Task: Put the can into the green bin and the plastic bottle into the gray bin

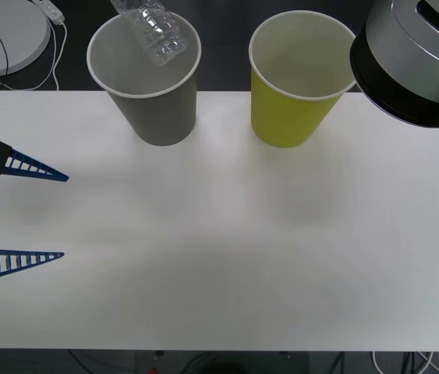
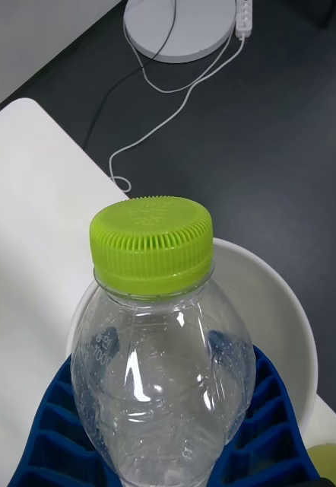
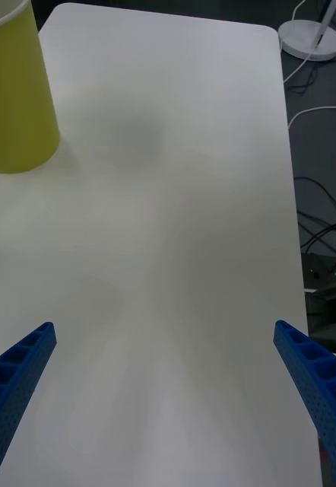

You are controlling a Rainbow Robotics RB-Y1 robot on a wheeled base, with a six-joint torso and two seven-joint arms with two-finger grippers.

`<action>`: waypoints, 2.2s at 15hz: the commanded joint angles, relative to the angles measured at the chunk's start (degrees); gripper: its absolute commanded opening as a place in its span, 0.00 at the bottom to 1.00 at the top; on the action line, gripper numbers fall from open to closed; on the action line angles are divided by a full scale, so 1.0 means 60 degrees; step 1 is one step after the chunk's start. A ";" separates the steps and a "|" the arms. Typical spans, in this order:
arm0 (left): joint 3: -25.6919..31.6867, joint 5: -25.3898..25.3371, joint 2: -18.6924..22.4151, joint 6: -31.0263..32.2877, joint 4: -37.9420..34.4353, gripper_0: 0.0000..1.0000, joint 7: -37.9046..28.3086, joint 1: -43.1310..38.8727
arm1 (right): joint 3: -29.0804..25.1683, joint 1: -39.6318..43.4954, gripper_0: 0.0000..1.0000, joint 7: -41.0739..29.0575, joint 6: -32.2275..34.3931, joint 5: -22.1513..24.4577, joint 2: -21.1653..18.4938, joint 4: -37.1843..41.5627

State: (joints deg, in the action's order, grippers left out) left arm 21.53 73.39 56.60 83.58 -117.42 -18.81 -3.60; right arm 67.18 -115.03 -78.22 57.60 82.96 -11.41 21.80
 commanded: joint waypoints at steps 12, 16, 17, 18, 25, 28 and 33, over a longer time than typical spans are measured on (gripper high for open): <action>0.0000 0.0000 0.0000 0.0000 0.0000 1.00 0.0000 0.0000 | 0.0082 0.0011 1.00 0.0922 -0.0137 -0.0145 0.0099 -0.0265; 0.0000 0.0000 0.0000 0.0000 0.0000 1.00 0.0000 0.0000 | 0.0097 0.0011 1.00 0.0922 -0.0210 -0.0174 0.0129 -0.0265; 0.0000 0.0000 0.0000 0.0000 0.0000 1.00 0.0000 0.0000 | 0.0112 0.0011 1.00 0.0922 -0.0239 -0.0159 0.0158 -0.0265; 0.0000 0.0000 0.0000 0.0000 0.0000 1.00 0.0000 0.0000 | 0.0097 0.0011 1.00 0.0922 -0.0254 -0.0159 0.0173 -0.0265; 0.0000 0.0000 0.0000 0.0000 0.0000 1.00 0.0000 0.0000 | -0.0430 0.0377 1.00 0.1523 -0.0254 -0.0452 -0.0076 -0.0118; 0.0000 0.0000 0.0000 0.0000 0.0000 1.00 0.0000 0.0000 | -0.0621 0.0729 1.00 0.1596 -0.0254 -0.0613 -0.0589 0.0673; 0.0000 0.0000 0.0000 0.0000 0.0000 1.00 0.0000 0.0000 | -0.0840 0.1476 1.00 0.2534 -0.0239 -0.1683 -0.1571 0.1947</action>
State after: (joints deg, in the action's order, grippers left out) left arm 21.53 73.39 56.60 83.58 -117.42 -18.81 -3.60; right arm 62.15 -106.88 -63.82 56.09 73.91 -19.93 32.29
